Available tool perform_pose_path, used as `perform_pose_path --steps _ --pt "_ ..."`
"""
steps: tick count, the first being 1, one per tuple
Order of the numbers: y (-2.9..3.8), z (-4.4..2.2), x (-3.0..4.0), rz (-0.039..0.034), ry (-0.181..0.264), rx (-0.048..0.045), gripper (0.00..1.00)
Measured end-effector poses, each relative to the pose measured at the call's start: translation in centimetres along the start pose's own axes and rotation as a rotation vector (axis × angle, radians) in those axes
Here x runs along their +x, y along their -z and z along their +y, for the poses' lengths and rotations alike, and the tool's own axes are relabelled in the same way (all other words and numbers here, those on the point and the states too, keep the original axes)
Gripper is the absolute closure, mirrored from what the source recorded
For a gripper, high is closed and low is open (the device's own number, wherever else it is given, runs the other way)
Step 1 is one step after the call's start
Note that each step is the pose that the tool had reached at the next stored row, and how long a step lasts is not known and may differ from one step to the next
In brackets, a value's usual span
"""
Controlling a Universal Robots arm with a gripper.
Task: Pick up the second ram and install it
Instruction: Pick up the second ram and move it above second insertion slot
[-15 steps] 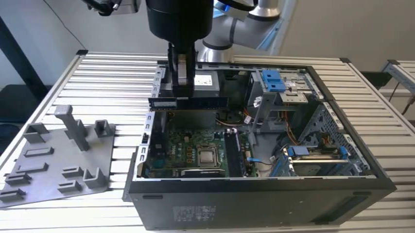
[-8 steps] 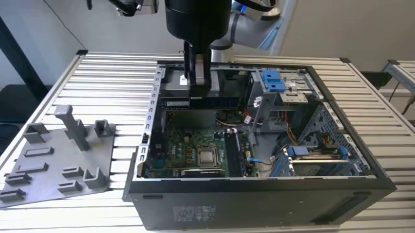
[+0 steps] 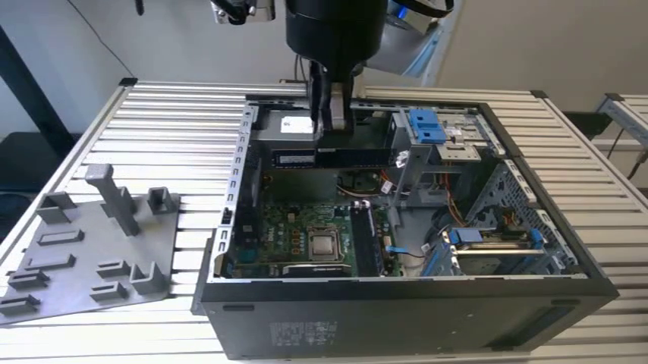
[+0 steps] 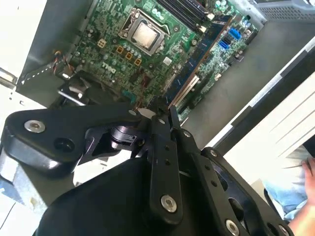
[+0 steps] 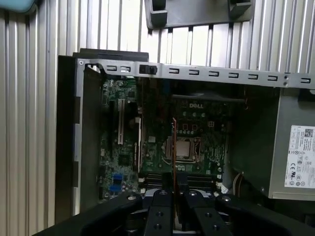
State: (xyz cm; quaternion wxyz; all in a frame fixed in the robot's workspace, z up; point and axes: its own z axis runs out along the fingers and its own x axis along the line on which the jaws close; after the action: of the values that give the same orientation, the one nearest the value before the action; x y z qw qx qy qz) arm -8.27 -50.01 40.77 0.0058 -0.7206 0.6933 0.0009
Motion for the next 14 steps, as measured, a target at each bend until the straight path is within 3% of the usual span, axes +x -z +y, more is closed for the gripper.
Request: perform_pose_path --steps 7,14 --pt "-0.04 -2.26 -0.09 0.0000 0.000 0.0000 0.86" --pt "-0.08 -5.31 0.02 0.0000 -0.001 0.0000 0.86"
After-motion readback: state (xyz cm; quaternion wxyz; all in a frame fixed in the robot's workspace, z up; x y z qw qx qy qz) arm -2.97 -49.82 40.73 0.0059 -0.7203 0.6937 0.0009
